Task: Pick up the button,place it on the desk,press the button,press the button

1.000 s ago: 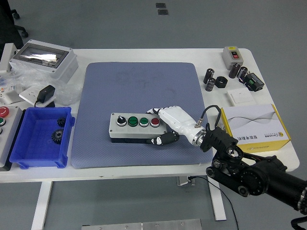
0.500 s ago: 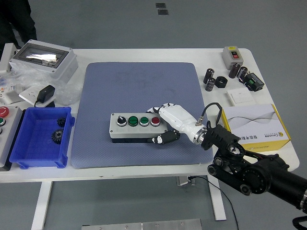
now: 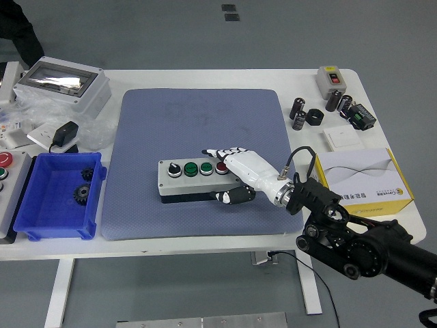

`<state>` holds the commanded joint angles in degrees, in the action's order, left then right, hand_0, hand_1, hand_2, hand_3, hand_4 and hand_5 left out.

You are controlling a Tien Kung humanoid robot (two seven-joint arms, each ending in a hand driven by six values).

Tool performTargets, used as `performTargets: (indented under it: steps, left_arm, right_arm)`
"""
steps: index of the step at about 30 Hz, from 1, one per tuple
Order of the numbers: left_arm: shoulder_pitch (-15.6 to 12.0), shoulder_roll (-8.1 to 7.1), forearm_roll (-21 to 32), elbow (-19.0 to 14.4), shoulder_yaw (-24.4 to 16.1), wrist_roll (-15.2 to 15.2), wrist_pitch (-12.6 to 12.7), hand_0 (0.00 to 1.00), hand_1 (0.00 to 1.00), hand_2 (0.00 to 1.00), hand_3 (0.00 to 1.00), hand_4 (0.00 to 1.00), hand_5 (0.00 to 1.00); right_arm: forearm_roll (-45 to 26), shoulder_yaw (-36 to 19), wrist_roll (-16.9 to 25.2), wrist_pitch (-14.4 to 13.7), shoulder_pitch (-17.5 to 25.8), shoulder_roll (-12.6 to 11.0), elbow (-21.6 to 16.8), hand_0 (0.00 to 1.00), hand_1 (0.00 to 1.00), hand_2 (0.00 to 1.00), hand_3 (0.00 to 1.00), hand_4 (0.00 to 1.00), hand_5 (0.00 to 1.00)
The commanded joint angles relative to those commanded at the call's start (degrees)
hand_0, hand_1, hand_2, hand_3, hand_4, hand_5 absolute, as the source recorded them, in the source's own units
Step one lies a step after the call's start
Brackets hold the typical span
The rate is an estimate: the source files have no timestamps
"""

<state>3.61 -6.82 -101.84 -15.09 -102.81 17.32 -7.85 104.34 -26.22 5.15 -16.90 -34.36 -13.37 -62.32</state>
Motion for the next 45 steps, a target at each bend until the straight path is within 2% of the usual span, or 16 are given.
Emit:
performTargets:
  steps: [4,9,11,12,16,18,27,37,45]
  left_arm:
    - [-0.02,0.01,0.08,-0.03,-0.08,-0.22,-0.6,0.664,0.572,0.511,0.578,0.432,0.071]
    - [0.06,-0.1,0.13,0.02,-0.23,-0.8,-1.34,0.663,0.57,0.51,0.577,0.42,0.065]
    - [0.11,-0.14,0.11,0.04,-0.26,-0.96,-1.52,0.663,0.57,0.51,0.577,0.42,0.065]
    - [0.13,-0.15,0.11,0.03,-0.26,-1.0,-1.57,0.664,0.568,0.511,0.578,0.418,0.061]
    - [0.28,-0.21,-0.06,-0.04,-0.34,-1.01,-1.84,0.664,0.568,0.511,0.578,0.418,0.061]
    - [0.33,-0.23,-0.1,-0.07,-0.36,-1.03,-1.97,0.664,0.564,0.505,0.572,0.4,0.041]
    - [0.47,-0.23,-0.6,-0.16,-0.64,-1.15,-2.54,0.664,0.559,0.505,0.571,0.39,0.028]
    - [0.56,-0.24,-0.82,-0.2,-0.71,-1.09,-2.5,0.664,0.556,0.506,0.573,0.371,0.002]
    - [0.49,-0.3,-0.89,-0.18,-0.74,-1.19,-2.26,0.664,0.555,0.506,0.572,0.368,0.002]
  right_arm:
    - [-1.08,-0.34,-0.02,1.56,-0.22,-1.55,-2.35,0.923,0.845,0.919,0.998,0.778,0.101]
    - [-4.25,0.09,0.05,4.33,-1.38,-5.24,-6.99,0.926,0.852,0.927,0.998,0.794,0.124]
    - [-5.67,0.58,0.08,5.1,-1.92,-6.38,-8.0,0.926,0.852,0.927,0.998,0.794,0.124]
    - [-6.36,0.86,0.09,5.41,-2.18,-6.85,-8.35,0.934,0.86,0.964,0.998,0.815,0.144]
    - [-9.47,2.08,0.27,6.65,-3.21,-8.31,-9.1,0.934,0.86,0.964,0.998,0.815,0.144]
    - [-10.53,2.37,0.4,7.05,-3.44,-8.6,-9.14,0.939,0.867,0.99,0.998,0.835,0.178]
    - [-12.26,2.47,0.5,7.97,-4.24,-8.64,-8.49,0.937,0.871,0.998,0.998,0.815,0.181]
    - [-19.82,4.88,1.64,10.19,-4.87,-10.26,-9.51,0.939,0.875,0.998,0.998,0.803,0.161]
    - [-21.86,4.02,2.65,9.45,-4.37,-11.74,-11.38,0.94,0.872,0.998,0.998,0.814,0.189]
